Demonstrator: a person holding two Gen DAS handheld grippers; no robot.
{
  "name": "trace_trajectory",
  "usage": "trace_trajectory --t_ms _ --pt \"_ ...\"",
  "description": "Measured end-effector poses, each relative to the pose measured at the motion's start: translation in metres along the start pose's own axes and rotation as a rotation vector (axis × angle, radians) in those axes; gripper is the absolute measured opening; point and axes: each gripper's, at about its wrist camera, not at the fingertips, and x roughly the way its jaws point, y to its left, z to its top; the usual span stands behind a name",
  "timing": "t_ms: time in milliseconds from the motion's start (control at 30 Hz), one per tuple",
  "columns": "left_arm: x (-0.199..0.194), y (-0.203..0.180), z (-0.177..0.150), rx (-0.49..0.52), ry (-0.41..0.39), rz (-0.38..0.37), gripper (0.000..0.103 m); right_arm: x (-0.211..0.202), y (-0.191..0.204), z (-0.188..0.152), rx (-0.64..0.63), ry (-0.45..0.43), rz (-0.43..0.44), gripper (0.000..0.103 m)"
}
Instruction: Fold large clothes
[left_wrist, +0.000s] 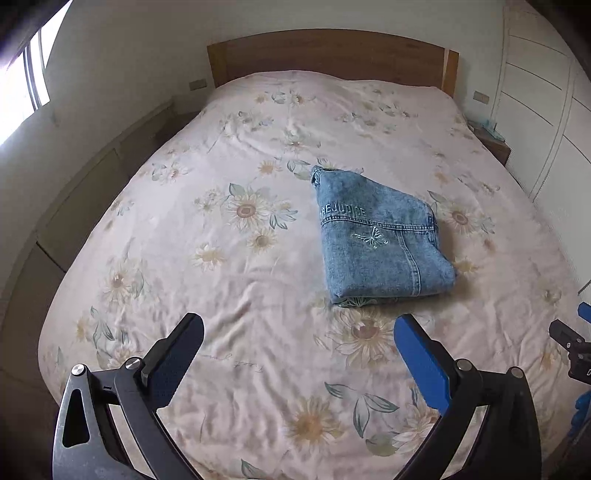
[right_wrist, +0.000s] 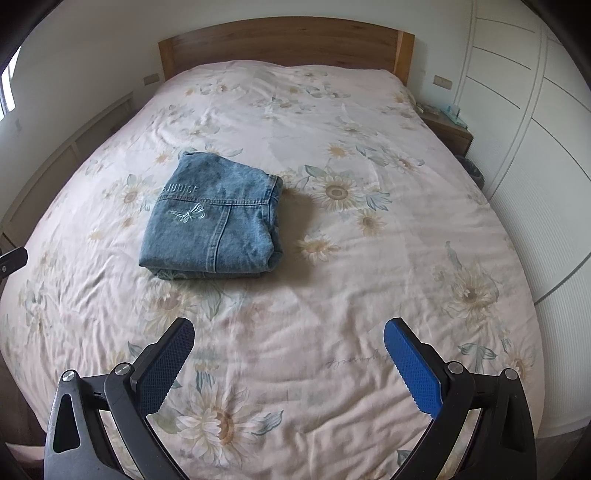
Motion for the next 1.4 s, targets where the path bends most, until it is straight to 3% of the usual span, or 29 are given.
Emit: trace_trajectory --t_ms 1400 --pt "0.01 -0.004 -0.005 0.023 0.019 -0.017 0.102 0.008 -0.009 -0.011 0.025 0.043 -0.029 0.103"
